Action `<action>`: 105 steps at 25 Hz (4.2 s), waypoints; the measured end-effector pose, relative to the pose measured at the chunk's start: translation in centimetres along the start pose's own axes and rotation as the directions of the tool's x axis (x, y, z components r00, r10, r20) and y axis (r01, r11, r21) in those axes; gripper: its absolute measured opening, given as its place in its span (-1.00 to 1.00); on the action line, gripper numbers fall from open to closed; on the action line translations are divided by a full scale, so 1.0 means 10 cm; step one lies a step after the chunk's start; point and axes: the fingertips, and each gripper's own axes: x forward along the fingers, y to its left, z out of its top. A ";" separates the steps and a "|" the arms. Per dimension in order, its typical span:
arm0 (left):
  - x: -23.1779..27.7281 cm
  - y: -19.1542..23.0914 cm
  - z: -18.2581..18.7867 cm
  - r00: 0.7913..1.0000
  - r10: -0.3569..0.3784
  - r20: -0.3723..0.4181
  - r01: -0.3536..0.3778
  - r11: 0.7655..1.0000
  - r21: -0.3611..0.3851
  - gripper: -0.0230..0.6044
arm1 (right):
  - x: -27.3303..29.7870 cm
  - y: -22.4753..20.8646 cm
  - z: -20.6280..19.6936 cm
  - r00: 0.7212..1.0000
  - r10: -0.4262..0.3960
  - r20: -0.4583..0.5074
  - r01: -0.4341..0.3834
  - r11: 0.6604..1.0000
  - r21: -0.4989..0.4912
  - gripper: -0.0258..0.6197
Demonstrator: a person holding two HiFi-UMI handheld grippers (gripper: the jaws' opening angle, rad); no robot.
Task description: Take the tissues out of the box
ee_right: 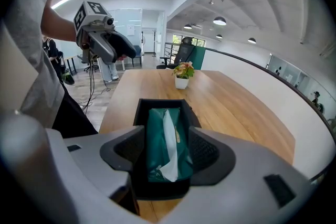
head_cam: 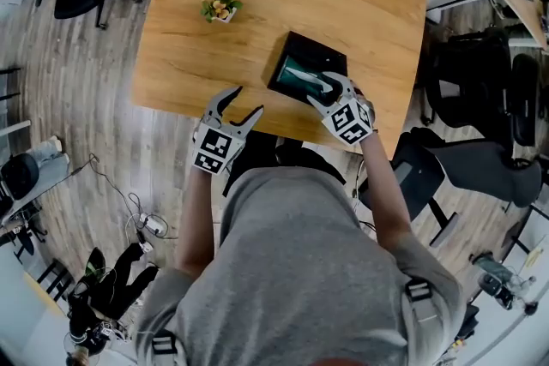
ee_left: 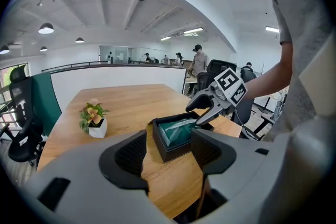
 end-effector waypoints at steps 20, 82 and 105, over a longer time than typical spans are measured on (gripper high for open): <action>0.17 0.20 -0.14 0.999 -0.027 -0.041 0.027 1.000 -0.015 -0.04 | 0.54 -0.02 -0.18 0.989 0.054 -0.139 -0.061 0.997 -0.048 -0.22; -0.12 -0.52 0.19 0.998 0.034 0.046 -0.038 0.996 0.084 -0.15 | -0.04 -0.03 0.10 0.998 -0.061 -0.017 0.060 0.998 -0.029 -0.90; -0.48 -1.14 0.25 0.996 0.036 0.083 -0.049 0.988 0.150 -0.15 | -0.76 0.18 0.34 0.981 -0.170 0.093 0.176 0.983 -0.057 -0.90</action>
